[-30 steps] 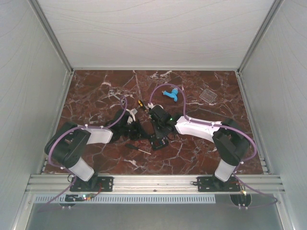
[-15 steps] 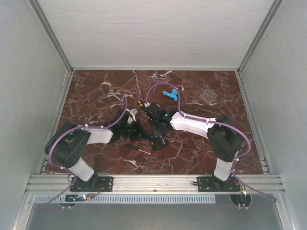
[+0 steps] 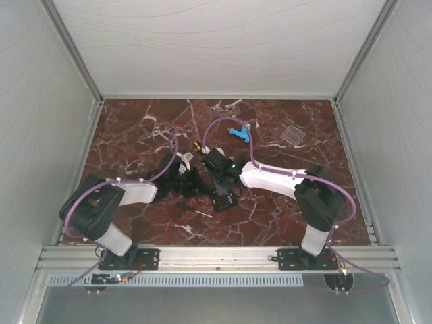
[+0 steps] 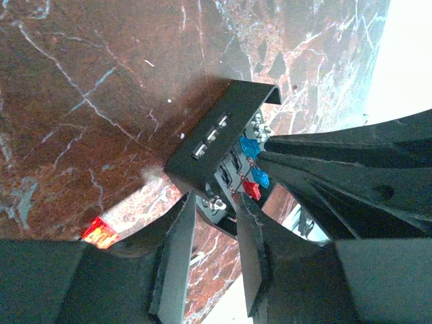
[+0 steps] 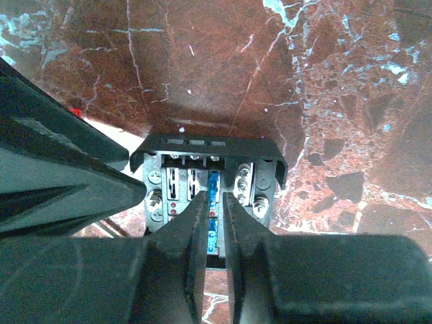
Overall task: Snap on the fuse box
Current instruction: Install the fuse at the fuse box base.
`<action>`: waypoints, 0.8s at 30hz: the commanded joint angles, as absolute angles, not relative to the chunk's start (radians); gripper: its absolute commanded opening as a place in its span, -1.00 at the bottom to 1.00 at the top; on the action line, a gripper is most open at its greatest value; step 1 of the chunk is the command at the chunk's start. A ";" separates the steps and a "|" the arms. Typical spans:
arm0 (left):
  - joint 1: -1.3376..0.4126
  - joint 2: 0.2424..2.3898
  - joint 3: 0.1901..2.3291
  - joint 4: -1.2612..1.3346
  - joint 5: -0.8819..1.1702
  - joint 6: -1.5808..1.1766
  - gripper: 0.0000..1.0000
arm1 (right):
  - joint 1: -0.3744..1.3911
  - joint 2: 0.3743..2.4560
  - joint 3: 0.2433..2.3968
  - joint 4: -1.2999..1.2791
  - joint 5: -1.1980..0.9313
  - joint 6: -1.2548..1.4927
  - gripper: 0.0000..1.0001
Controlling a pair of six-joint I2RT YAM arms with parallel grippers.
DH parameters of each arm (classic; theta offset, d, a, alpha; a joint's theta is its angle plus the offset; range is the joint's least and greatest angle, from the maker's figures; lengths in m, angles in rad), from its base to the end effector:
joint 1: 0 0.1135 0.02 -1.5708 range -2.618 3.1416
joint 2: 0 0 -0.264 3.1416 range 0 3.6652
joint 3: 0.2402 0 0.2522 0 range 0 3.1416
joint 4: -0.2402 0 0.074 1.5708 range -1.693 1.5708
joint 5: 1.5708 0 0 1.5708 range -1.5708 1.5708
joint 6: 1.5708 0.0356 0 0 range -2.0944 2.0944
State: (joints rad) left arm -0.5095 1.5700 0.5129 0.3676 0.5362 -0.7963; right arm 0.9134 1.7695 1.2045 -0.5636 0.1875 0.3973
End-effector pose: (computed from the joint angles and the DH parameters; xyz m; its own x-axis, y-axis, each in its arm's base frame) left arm 0.2296 -0.1491 0.1271 -0.9340 -0.1820 -0.3073 0.1369 0.6122 -0.7788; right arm 0.2239 0.2791 0.1933 -0.7913 -0.4030 -0.4598 -0.4585 0.8886 0.0102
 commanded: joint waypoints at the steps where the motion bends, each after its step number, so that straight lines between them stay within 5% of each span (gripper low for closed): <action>1: -0.512 1.505 0.509 0.396 0.530 -0.781 -0.34 | 0.931 1.703 1.198 -0.579 0.222 0.365 -0.70; 11: -0.494 1.463 0.471 0.395 0.523 -0.793 -0.08 | 0.950 1.726 1.228 -0.603 0.221 0.357 -0.62; 24: -0.476 1.585 0.586 0.367 0.561 -0.790 -0.07 | 0.965 1.818 1.295 -0.630 0.274 0.344 -0.64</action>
